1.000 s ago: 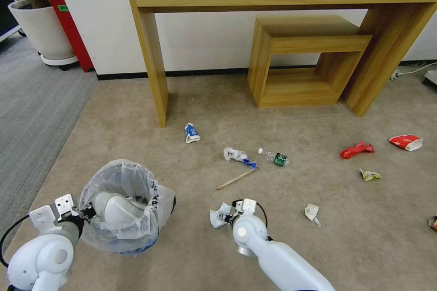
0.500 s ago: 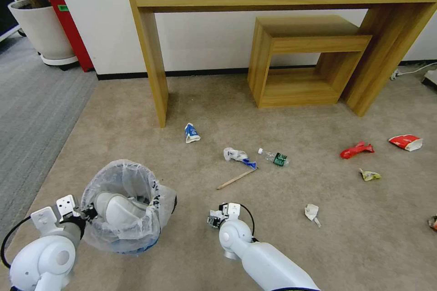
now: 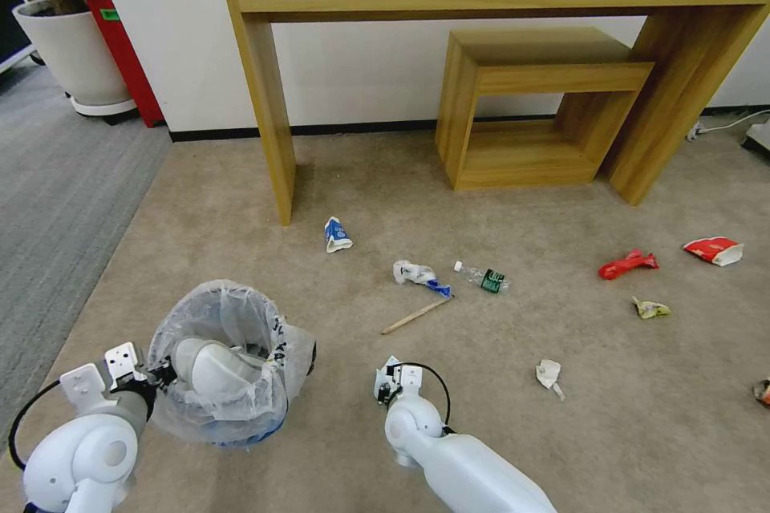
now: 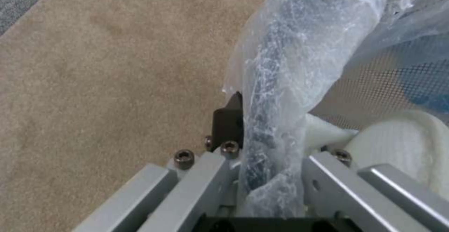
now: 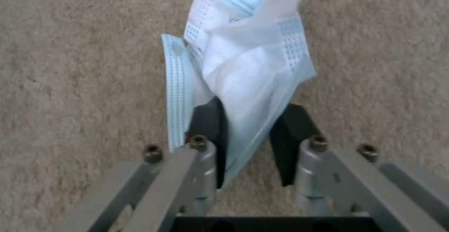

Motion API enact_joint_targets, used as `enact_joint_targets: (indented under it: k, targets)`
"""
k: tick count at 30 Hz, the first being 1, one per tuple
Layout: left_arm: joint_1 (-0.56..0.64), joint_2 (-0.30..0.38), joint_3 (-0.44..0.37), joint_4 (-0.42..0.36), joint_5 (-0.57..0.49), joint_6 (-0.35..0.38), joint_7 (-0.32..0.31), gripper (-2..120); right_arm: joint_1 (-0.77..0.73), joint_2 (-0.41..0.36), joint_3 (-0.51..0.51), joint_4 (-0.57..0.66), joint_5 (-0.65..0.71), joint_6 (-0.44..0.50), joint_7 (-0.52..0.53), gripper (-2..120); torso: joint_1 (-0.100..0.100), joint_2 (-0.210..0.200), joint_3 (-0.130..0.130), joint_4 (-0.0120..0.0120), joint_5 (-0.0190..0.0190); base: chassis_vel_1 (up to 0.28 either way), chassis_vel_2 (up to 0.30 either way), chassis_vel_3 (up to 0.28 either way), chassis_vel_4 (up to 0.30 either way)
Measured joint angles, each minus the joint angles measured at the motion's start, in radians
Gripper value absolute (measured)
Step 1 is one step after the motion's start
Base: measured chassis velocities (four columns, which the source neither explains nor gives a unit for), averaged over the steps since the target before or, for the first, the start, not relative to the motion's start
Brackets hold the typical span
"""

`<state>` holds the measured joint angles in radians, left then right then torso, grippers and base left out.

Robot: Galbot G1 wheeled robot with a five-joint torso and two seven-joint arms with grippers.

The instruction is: Pick up the trash bin and place the garbage on the floor into it.

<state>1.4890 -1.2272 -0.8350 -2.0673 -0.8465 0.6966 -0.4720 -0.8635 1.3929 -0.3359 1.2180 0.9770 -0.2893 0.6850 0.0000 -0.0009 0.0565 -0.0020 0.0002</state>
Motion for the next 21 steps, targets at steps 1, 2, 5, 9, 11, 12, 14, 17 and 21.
enact_joint_targets:
  k: [1, 2, 5, 9, 11, 12, 14, 17, 21]
  targets:
    - [0.000, 0.000, 0.000, 0.000, 0.000, 0.000, 0.000, 1, 0.000, 0.000, 0.000, 0.000, 0.000, 0.000, 0.000, 21, 0.000, 0.000, 0.000, 0.0000, 0.0000, 0.000, 0.000, 0.000, 0.000]
    - [0.000, 0.000, 0.000, 0.000, 0.001, -0.001, 0.000, 1, -0.003, -0.004, 0.000, 0.001, -0.006, 0.001, -0.008, 17, 0.000, 0.000, 0.000, 0.0000, 0.0000, 0.000, 0.000, 0.000, 0.000]
    - [0.001, -0.001, 0.001, -0.001, 0.001, -0.004, 0.000, 1, -0.006, -0.006, -0.006, -0.011, -0.030, 0.014, -0.019, 7, 0.000, 0.000, 0.000, -0.0001, 0.0000, 0.000, 0.000, 0.000, 0.000]
    - [0.005, -0.001, -0.002, -0.004, 0.002, -0.005, 0.001, 1, -0.018, -0.015, -0.010, -0.002, -0.056, 0.029, -0.032, 0, 0.000, 0.000, 0.000, 0.0001, 0.0000, 0.000, 0.000, 0.000, 0.000]
    - [0.008, 0.001, -0.004, -0.004, 0.002, -0.006, 0.001, 1, -0.029, -0.034, -0.007, 0.040, -0.077, 0.045, -0.052, 0, 0.000, 0.000, 0.000, 0.0001, 0.0002, 0.000, 0.000, 0.000, 0.000]
    - [0.008, 0.001, -0.004, -0.004, 0.002, -0.006, 0.001, 1, -0.029, -0.034, -0.007, 0.040, -0.077, 0.045, -0.052, 0, 0.000, 0.000, 0.000, 0.0001, 0.0002, 0.000, 0.000, 0.000, 0.000]
    - [0.009, 0.002, -0.005, -0.004, 0.002, -0.006, 0.002, 1, -0.043, -0.071, 0.003, 0.127, -0.104, 0.078, -0.082, 0, 0.000, 0.000, 0.000, 0.0001, 0.0001, 0.000, 0.000, 0.000, 0.000]
    - [0.007, 0.006, -0.005, -0.004, 0.002, -0.006, 0.002, 1, -0.059, -0.114, 0.015, 0.214, -0.123, 0.108, -0.110, 0, 0.000, 0.000, 0.000, 0.0000, -0.0001, 0.000, 0.000, 0.000, 0.000]
    - [0.004, 0.012, -0.002, -0.007, 0.000, -0.004, 0.002, 1, -0.078, -0.225, 0.042, 0.411, -0.149, 0.178, -0.179, 0, 0.000, 0.000, 0.000, 0.0000, 0.0002, 0.000, 0.000, 0.000, 0.000]
